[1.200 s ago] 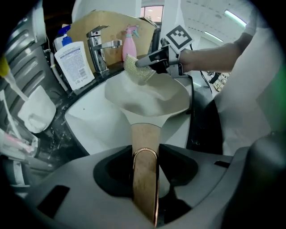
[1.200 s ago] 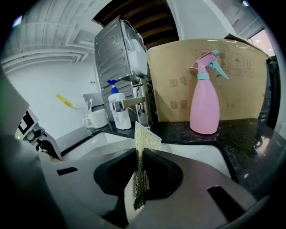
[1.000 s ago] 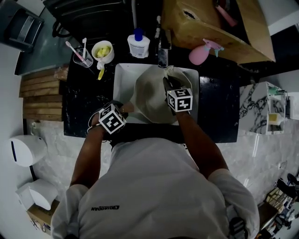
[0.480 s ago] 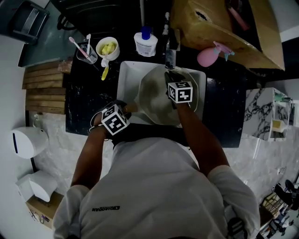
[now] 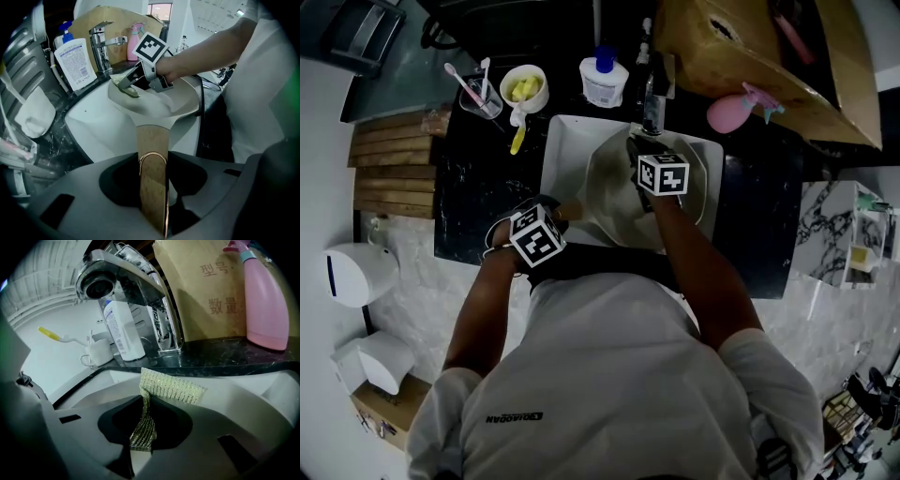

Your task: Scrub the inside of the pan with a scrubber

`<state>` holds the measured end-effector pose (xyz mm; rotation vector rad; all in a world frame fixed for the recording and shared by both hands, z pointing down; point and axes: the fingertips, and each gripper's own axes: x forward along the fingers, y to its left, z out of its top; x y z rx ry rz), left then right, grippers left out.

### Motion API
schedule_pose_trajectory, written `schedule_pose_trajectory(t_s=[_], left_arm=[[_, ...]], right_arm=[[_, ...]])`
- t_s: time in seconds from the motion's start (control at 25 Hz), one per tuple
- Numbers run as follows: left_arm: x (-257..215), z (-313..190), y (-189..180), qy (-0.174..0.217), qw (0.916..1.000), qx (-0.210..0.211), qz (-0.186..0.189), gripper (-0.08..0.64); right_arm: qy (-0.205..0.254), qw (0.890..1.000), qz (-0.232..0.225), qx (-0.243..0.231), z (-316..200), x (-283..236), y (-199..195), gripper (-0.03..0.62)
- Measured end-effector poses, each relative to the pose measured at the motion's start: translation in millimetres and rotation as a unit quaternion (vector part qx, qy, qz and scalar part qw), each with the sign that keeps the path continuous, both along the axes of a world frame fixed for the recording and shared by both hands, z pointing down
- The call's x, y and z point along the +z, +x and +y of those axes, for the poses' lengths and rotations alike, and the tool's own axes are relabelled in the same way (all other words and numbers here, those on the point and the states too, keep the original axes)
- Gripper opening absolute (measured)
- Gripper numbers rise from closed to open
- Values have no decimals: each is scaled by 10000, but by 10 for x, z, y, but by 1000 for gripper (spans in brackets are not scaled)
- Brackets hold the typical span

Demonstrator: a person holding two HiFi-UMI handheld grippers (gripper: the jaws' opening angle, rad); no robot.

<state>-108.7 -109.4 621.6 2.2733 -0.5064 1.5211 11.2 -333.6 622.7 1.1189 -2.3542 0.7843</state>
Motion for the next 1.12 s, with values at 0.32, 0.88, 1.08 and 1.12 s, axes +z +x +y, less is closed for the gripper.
schedule_pose_trajectory(t_s=[0.32,0.88,1.08,1.12], left_arm=[[-9,-4,-9,60,10000,25,-29,170],[82,26,-45,71,9999,104,-107,163],[123,50,-58,29,9998,121,-123,160],[123,48,-57,36,9998,127,-125,160]], right_arm=[[-462,9981,-358,204,57,85,-93,72],[-1775,9588,-2063,814,273,50,-378,71],[-1899,9572,-2089,646,428,23,-516,71],[-1923,9568,-2095,613,460,21,-542,71]])
